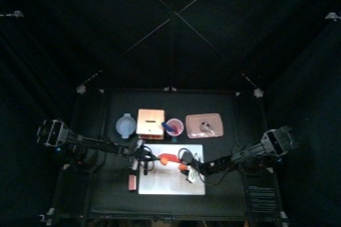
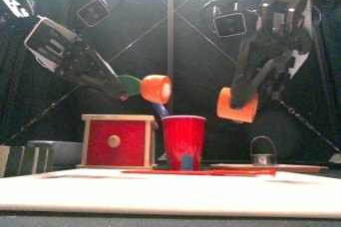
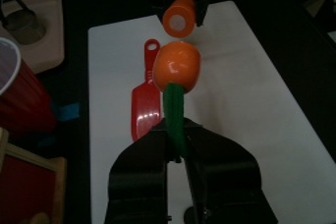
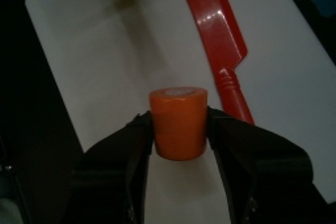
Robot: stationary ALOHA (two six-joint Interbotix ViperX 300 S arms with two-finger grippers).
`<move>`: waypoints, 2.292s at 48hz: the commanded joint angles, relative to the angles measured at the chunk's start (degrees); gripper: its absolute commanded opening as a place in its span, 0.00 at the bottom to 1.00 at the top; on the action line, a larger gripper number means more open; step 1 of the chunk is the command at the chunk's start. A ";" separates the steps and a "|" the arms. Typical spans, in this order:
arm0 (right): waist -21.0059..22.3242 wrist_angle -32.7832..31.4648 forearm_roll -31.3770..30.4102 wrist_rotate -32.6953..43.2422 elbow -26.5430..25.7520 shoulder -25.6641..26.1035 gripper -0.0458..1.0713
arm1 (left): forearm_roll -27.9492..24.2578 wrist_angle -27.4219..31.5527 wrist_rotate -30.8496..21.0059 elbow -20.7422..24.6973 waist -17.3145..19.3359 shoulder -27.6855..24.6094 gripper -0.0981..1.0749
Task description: Grab carrot bottom and place on plate
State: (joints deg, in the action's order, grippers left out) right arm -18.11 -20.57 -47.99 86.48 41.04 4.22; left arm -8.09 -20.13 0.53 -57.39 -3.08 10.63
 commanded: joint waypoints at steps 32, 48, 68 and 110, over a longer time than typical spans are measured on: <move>0.00 0.00 0.88 -0.09 0.18 2.46 0.32 | 0.09 -0.62 -0.35 0.79 0.18 0.53 0.48; 2.72 -9.76 0.26 -0.09 1.41 6.15 0.32 | 0.09 -0.62 -0.18 0.97 0.26 0.62 0.48; 14.85 -12.13 -0.44 0.00 6.86 10.46 0.32 | 0.09 -0.62 -0.53 0.70 0.09 0.44 0.48; 34.54 -2.29 -6.68 0.00 9.67 2.46 0.60 | 0.18 -0.62 -0.53 0.62 0.18 0.26 0.48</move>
State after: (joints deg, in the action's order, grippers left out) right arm 16.35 -23.03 -54.58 86.48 51.59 5.71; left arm -8.00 -20.13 0.09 -57.48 -3.08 10.63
